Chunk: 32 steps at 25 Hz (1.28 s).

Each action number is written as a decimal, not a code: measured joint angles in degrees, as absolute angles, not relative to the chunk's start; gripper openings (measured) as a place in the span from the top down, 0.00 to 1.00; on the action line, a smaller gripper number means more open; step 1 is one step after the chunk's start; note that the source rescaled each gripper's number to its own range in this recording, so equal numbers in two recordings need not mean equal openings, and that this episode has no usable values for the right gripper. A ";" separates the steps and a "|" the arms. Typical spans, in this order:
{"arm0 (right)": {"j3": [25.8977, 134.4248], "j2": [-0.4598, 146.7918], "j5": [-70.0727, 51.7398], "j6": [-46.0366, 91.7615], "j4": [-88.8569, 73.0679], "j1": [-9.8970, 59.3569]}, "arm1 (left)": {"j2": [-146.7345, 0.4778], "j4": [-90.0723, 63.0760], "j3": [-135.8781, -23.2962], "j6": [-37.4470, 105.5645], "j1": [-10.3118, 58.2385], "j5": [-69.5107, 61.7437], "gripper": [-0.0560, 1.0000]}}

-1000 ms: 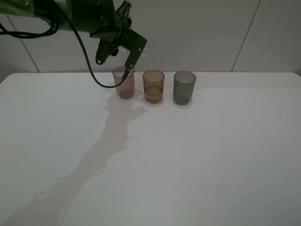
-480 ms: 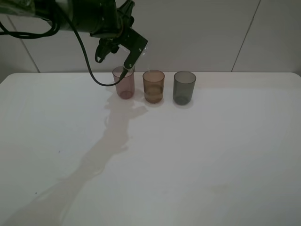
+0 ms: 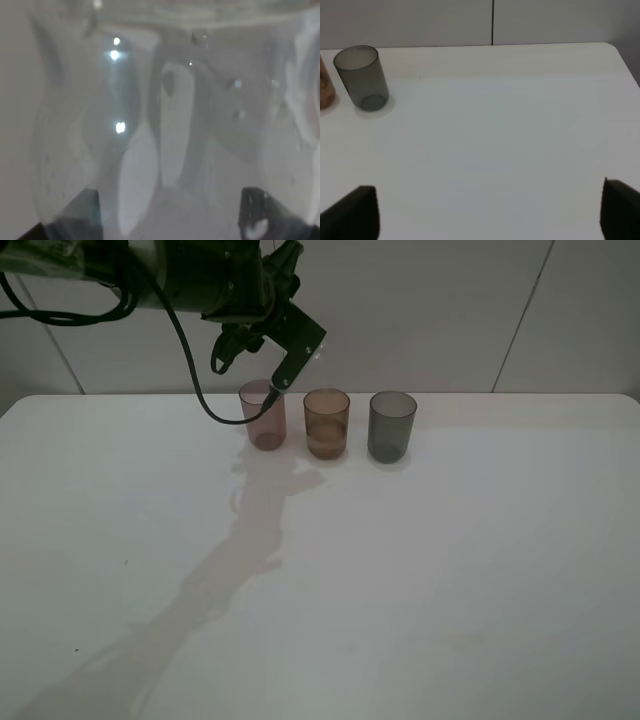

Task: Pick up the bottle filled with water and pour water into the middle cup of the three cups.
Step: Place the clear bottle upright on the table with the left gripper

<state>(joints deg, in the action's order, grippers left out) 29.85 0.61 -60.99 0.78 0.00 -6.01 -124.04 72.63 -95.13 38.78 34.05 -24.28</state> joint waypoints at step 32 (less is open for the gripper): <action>29.85 0.61 -60.99 0.78 0.00 -6.01 | -123.18 71.84 -95.13 38.60 36.27 -27.54 0.94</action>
